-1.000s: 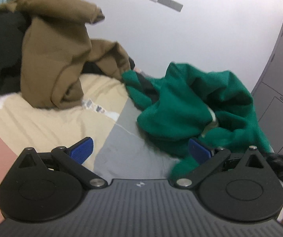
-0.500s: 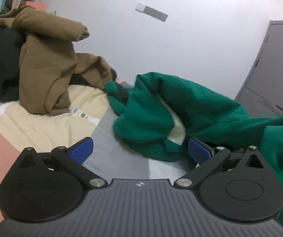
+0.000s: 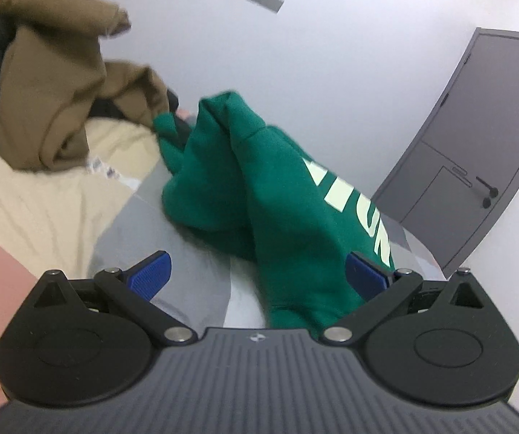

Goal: Fold large clothes
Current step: 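Lift the hoodie with both tools and shake it out in the air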

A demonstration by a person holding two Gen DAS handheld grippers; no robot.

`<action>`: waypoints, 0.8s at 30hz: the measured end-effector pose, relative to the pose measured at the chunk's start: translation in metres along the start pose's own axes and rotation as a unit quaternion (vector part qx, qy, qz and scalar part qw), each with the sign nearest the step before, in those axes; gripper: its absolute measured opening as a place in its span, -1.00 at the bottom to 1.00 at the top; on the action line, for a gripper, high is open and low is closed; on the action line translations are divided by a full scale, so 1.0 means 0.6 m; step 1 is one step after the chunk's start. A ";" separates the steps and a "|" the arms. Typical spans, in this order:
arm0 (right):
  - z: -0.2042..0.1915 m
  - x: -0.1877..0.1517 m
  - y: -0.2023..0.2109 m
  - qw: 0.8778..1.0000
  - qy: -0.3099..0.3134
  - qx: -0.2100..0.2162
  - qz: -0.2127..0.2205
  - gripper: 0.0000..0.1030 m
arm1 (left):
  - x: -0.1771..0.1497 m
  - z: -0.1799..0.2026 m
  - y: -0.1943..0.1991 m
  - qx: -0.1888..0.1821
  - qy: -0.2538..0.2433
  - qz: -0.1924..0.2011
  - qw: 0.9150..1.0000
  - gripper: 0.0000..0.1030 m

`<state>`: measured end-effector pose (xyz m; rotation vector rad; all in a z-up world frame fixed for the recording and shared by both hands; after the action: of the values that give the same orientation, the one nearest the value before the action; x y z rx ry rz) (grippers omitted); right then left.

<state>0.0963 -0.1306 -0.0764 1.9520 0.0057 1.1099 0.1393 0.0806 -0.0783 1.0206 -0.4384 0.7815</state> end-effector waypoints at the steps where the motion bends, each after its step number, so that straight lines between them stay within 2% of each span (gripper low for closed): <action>1: 0.011 -0.001 -0.018 1.000 -0.022 0.012 -0.019 -0.73 | -0.001 -0.002 -0.007 -0.003 0.003 -0.007 1.000 1.00; 4: 0.023 0.004 -0.020 0.998 -0.052 0.030 -0.021 -0.61 | -0.004 -0.005 -0.028 -0.019 0.009 -0.026 0.999 1.00; 5: 0.025 0.007 -0.011 0.998 -0.059 0.031 -0.015 -0.47 | -0.004 -0.007 -0.034 -0.024 0.010 -0.031 0.999 1.00; 6: 0.026 0.013 -0.002 0.998 -0.063 0.030 -0.007 -0.22 | -0.005 -0.007 -0.040 -0.027 0.013 -0.035 0.999 1.00; 7: 0.025 0.016 0.009 0.997 -0.068 0.031 0.004 -0.06 | -0.003 -0.008 -0.046 -0.030 0.014 -0.038 0.999 1.00; 8: 0.028 0.020 0.022 0.996 -0.076 0.033 0.017 0.26 | -0.002 -0.007 -0.051 -0.035 0.017 -0.039 0.998 1.00; 9: 0.035 0.019 0.035 0.995 -0.084 0.035 0.030 0.46 | -0.001 -0.007 -0.055 -0.041 0.020 -0.041 0.998 1.00; 11: 0.051 0.012 0.058 0.993 -0.103 0.035 0.055 0.50 | 0.004 -0.004 -0.065 -0.055 0.025 -0.044 0.997 1.00; 14: 0.097 0.016 0.080 0.984 -0.158 0.008 0.085 0.50 | 0.018 0.000 -0.087 -0.065 0.038 -0.046 0.996 1.00; 16: 0.145 0.011 0.081 0.969 -0.229 -0.003 0.094 0.50 | 0.028 0.003 -0.104 -0.059 0.041 -0.045 0.996 1.00; 19: 0.228 -0.014 0.074 0.933 -0.347 -0.002 0.092 0.51 | 0.042 0.017 -0.136 -0.068 0.038 -0.061 0.995 1.00; 21: 0.269 -0.031 0.067 0.916 -0.392 -0.010 0.089 0.54 | 0.050 0.030 -0.160 -0.072 0.028 -0.071 0.994 1.00; 24: 0.313 -0.036 0.048 0.909 -0.408 -0.041 0.078 0.54 | 0.055 0.042 -0.201 -0.071 0.020 -0.091 0.993 1.00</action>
<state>0.2038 -0.2842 -0.1144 2.2248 -0.6453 0.3016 0.2527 0.0355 -0.1157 0.8970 -0.3556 0.5977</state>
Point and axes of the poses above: each gripper's, at about its wrist camera, not at the fingertips, and y roughly against the way its jaws point, z to its right, x to its top, the point moved 5 cm from there along -y, roughly the way its jaws point, and after that the axes turned 12 degrees about -z, right-handed, at the moved point
